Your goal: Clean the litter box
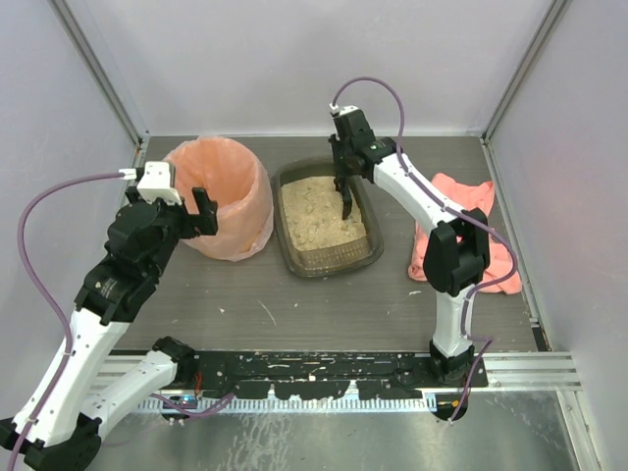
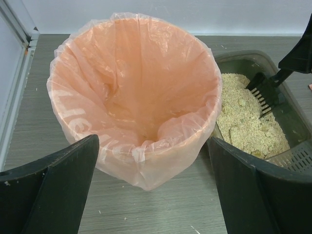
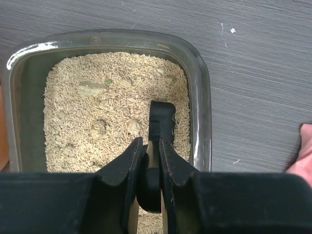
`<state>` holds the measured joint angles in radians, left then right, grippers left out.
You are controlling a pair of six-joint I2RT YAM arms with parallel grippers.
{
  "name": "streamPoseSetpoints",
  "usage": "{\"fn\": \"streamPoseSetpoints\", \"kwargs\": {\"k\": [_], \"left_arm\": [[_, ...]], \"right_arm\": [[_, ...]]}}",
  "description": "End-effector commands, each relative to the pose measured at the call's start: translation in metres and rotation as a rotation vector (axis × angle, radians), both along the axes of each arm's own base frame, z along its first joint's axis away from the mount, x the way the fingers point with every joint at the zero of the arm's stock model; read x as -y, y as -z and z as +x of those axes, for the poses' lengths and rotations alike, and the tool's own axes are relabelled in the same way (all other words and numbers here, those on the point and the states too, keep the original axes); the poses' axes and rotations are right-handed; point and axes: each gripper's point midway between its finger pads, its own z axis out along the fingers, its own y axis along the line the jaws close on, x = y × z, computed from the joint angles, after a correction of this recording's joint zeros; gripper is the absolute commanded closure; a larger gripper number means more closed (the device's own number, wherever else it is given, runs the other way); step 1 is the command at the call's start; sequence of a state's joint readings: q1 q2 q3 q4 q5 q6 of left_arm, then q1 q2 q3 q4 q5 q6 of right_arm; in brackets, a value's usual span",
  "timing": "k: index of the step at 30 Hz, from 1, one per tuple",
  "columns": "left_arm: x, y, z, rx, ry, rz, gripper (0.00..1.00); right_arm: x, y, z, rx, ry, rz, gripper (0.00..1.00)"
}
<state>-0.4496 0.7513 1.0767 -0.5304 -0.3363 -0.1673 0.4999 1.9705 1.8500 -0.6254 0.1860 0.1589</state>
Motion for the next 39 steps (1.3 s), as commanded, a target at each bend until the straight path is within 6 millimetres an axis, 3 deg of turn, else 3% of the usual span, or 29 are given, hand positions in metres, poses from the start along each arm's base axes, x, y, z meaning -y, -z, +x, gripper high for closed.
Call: {"fn": "streamPoseSetpoints", "kwargs": {"k": [1,19,39], "left_arm": [[0.004,-0.012,0.004,0.037,0.01,-0.026,0.04],[0.011,-0.007,0.006,0.01,0.038,-0.035,0.08],[0.01,-0.004,0.009,-0.009,0.025,-0.026,0.09]], "right_arm": [[-0.037,-0.019,-0.005,-0.003,-0.088,0.249,0.99],[0.004,0.008,-0.015,-0.099,-0.048,0.505,0.99],[0.016,0.047,-0.023,-0.115,0.151,0.704,0.99]]}}
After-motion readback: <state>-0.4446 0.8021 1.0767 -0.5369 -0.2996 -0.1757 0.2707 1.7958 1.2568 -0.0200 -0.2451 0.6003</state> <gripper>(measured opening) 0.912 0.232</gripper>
